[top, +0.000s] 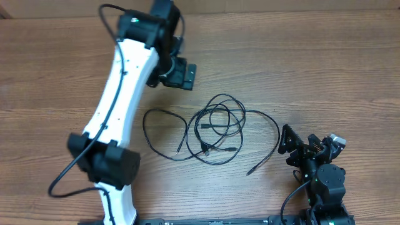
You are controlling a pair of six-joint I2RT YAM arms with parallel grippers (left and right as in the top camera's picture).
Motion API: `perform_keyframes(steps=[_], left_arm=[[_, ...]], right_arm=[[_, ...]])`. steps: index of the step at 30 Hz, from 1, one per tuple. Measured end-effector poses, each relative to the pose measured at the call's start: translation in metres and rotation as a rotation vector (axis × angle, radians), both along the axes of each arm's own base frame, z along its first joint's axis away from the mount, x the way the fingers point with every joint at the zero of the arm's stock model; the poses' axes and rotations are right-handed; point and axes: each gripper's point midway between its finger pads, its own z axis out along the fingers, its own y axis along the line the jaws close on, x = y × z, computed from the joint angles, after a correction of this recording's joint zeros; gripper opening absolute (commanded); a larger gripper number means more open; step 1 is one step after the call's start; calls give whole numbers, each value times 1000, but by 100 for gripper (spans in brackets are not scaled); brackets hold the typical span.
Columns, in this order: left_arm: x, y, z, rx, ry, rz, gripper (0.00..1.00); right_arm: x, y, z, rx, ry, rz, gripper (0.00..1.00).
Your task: Untangle cables
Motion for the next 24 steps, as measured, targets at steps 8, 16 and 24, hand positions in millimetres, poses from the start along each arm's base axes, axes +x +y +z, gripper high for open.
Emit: perform_keyframes(steps=[8,16,24], left_arm=[[-5,-35,-63,89,132,-194,98],[3,-46,-117,111,214,-242,89],[8,-68,-146,50,230,-257,89]], right_arm=[[0,0,0,0,1,0,100],[0,0,0,0,0,0,100],[0,0,0,-1,0,0,100]])
